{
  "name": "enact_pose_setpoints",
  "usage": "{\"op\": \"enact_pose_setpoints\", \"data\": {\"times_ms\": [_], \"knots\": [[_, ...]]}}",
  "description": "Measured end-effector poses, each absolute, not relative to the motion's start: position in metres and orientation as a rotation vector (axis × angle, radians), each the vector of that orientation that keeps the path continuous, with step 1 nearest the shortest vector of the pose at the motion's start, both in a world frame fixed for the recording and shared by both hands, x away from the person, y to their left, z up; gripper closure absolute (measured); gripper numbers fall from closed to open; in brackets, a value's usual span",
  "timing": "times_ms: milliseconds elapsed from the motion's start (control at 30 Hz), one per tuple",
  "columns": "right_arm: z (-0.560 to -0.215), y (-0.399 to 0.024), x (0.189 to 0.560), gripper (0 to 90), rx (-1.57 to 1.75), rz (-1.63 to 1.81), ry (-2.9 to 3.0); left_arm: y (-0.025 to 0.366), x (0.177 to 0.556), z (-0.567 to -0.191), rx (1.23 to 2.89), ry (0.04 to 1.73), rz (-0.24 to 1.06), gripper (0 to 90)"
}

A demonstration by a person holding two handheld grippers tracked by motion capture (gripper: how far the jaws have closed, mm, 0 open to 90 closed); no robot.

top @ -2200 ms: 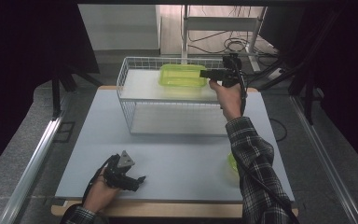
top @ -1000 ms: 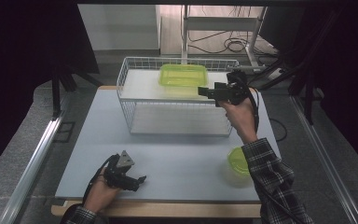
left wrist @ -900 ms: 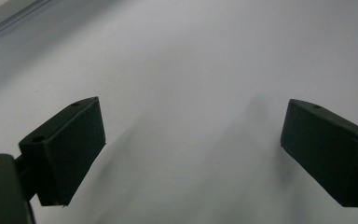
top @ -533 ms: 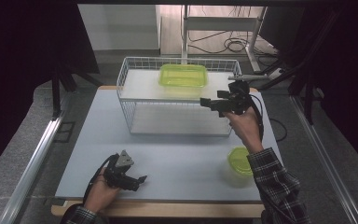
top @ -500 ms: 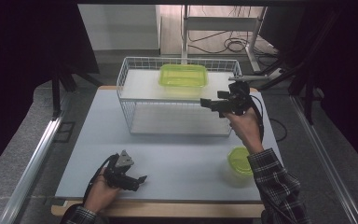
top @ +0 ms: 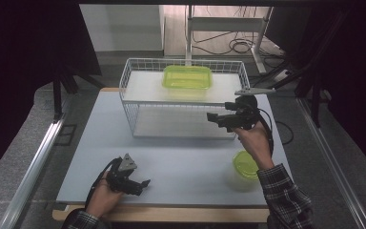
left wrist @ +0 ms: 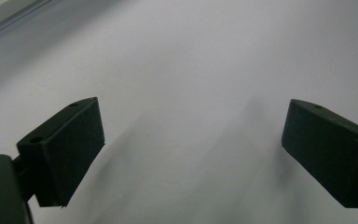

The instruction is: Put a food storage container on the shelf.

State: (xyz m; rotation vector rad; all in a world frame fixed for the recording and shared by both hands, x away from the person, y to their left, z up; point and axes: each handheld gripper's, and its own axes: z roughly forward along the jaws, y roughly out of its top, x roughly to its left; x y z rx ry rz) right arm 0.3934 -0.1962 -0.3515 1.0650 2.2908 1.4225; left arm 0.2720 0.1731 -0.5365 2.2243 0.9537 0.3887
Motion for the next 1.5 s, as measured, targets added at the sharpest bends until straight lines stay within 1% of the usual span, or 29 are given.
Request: {"op": "enact_pose_setpoints", "data": {"times_ms": [367, 733, 1500], "knots": [[-0.369, -0.201, 0.377, 8.2, 1.024, 1.354, 2.303, 0.173, 0.272, -0.537, 2.23, 0.957, 0.393, 5.6], [-0.389, -0.22, 0.361, 8.3, 1.05, 1.314, 2.301, 0.173, 0.272, -0.536, 2.221, 0.962, 0.394, 6.0], [-0.421, -0.248, 0.333, 8.4, 1.086, 1.22, 2.295, 0.173, 0.272, -0.537, 2.226, 0.96, 0.399, 5.9]]}}
